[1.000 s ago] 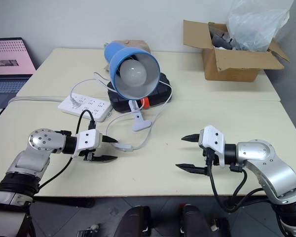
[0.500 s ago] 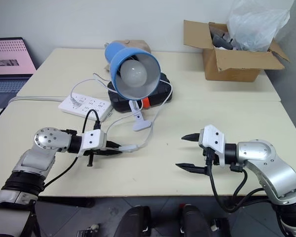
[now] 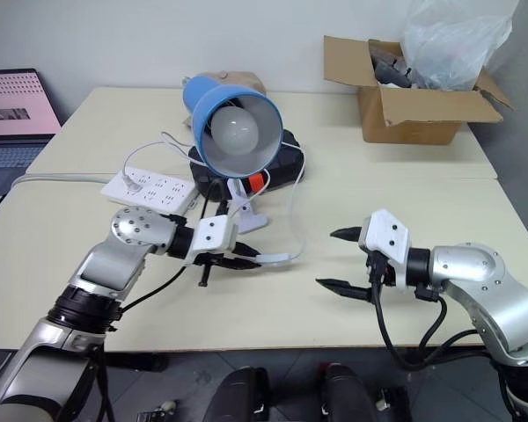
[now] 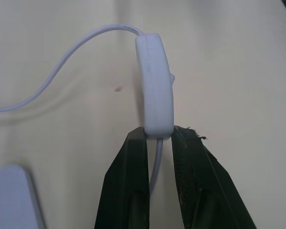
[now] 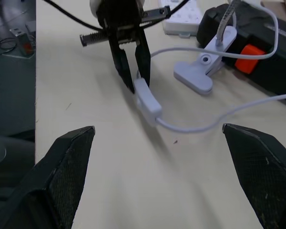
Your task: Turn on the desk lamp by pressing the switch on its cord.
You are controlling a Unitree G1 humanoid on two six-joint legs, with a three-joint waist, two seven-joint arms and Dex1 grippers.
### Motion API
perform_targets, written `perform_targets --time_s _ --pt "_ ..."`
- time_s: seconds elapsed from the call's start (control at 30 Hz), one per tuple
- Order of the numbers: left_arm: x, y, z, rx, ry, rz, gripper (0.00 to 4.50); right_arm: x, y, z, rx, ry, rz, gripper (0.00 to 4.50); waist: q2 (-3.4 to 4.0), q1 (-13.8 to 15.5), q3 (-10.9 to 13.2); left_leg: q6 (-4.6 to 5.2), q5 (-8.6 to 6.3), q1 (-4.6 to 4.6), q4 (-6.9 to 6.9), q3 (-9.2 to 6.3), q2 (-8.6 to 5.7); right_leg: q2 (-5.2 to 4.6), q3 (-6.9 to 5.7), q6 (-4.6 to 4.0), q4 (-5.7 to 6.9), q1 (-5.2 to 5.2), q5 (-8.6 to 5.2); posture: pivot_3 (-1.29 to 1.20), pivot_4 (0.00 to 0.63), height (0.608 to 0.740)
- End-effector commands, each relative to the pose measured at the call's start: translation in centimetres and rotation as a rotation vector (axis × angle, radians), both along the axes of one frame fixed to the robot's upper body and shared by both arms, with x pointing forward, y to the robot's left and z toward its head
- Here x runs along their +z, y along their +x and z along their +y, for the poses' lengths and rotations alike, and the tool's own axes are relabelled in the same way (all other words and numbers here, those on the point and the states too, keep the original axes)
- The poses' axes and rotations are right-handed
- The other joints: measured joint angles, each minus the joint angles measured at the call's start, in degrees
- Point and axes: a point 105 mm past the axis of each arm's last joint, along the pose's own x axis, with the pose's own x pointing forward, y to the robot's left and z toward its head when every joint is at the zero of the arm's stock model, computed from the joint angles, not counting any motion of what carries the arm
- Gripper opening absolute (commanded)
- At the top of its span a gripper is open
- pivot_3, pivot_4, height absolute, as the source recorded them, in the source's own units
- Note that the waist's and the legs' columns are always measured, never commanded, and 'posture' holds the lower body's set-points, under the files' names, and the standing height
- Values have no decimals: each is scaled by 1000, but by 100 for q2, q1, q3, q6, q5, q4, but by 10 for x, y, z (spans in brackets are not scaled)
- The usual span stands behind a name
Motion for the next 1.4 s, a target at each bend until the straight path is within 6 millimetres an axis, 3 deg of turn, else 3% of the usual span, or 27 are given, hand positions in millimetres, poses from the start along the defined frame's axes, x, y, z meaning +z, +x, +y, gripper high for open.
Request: perform_targets --time_s 0.03,0.37,0.87,0.97,1.17,1.4 --pt "13 2 -10 3 -20 -39 377 -6 11 15 -3 -26 -8 4500 0 3 0 0 0 1 -1 -1 1 2 0 0 0 0 0 0 150 740" --pt "12 1 -15 20 -39 -52 377 -26 31 45 62 -101 8 4500 0 13 0 0 0 -5 0 2 0 4 3 -1 -3 -2 -1 0 150 740" --pt "14 3 -17 14 -45 -78 377 -35 39 53 94 -148 0 4500 0 16 0 0 0 -4 0 2 1 4 2 -2 -1 -2 -1 0 150 740" --pt "15 2 -17 13 -47 -80 377 -37 40 53 92 -151 1 4053 0 16 0 0 0 -4 1 3 1 4 2 -2 -1 -2 0 0 150 740" --pt "17 3 -18 15 -51 -87 377 -40 45 53 87 -167 -10 2550 0 16 0 0 0 -4 0 3 1 4 2 -2 -1 -2 -1 0 150 740" --pt "19 4 -18 16 -53 -97 377 -42 47 53 97 -182 -31 1159 0 16 0 0 0 -4 0 3 1 4 2 -2 -1 -2 -1 0 150 740"
